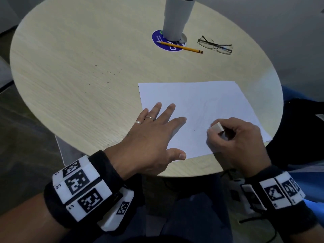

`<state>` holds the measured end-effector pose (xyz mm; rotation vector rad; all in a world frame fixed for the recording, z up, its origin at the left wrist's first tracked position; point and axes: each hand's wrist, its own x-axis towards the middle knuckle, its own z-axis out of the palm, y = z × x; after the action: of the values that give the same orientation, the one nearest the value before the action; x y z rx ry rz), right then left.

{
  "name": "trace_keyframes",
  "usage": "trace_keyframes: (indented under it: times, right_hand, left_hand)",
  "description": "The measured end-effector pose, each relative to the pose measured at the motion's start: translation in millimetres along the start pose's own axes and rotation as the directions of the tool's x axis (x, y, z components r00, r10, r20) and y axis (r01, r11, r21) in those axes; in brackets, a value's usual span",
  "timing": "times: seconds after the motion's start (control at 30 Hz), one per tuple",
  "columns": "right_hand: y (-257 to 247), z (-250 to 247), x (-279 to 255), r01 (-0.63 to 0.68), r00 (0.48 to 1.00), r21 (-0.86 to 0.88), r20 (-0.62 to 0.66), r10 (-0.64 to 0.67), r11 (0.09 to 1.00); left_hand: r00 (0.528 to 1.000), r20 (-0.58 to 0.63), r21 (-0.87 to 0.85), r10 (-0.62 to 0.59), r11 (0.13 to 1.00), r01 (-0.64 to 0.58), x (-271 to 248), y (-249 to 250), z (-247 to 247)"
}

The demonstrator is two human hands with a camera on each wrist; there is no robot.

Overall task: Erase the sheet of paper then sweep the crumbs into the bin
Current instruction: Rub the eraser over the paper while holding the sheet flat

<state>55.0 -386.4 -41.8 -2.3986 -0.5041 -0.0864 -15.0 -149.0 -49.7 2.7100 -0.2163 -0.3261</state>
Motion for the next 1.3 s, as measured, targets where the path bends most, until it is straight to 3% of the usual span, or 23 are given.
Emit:
trace_keyframes:
  times: [0.1,0.23,0.4,0.57,0.73,0.8,0.93,1.03,1.13,1.3]
  right_hand:
    - [-3,-4,-1,0.01,1.0,-0.032,-0.028,-0.011,0.999]
    - [-26,13,-13,0.092,0.995,-0.021,0.037,-0.091,0.996]
    - [5,-7,2,-0.008,0.999,-0.07,-0.051,0.004,0.998]
    - [-21,10,-11,0.089,0.996,-0.034,0.01,-0.088,0.995]
    - [10,-6,3,-0.01,0.998,-0.059,-0.061,0.007,0.998]
    - [5,-5,1,0.013,0.997,-0.083,-0.079,-0.02,0.996]
    - [-16,11,-10,0.102,0.995,-0.062,0.003,-0.102,0.993]
    - [6,0,-1,0.01,0.999,-0.014,-0.034,-0.011,1.0]
    - [10,-7,4,0.009,0.996,-0.069,-0.086,-0.014,0.998]
    - [-10,5,-10,0.065,0.998,-0.024,0.015,-0.065,0.998]
  left_hand:
    - [1.0,0.001,-0.001,0.002,1.0,-0.002,-1,0,-1]
    - [1.0,-0.012,0.001,0.007,1.0,-0.007,0,-1,-1]
    - [1.0,-0.011,0.003,0.008,1.0,-0.008,0,-1,2]
    - [1.0,-0.011,0.002,0.015,1.0,-0.015,1,-2,1]
    - [1.0,-0.004,0.001,0.01,1.0,-0.01,2,-2,3]
    - [1.0,-0.004,-0.004,0.011,1.0,-0.011,0,-1,1]
    - [1.0,-0.014,0.0,0.011,1.0,-0.011,0,-2,0]
    - [1.0,-0.009,0.005,0.01,1.0,-0.01,1,-2,3]
    - [1.0,-0.007,-0.004,0.005,1.0,-0.005,0,-1,1]
    - [1.0,-0.017,0.016,0.011,1.0,-0.011,2,-3,2]
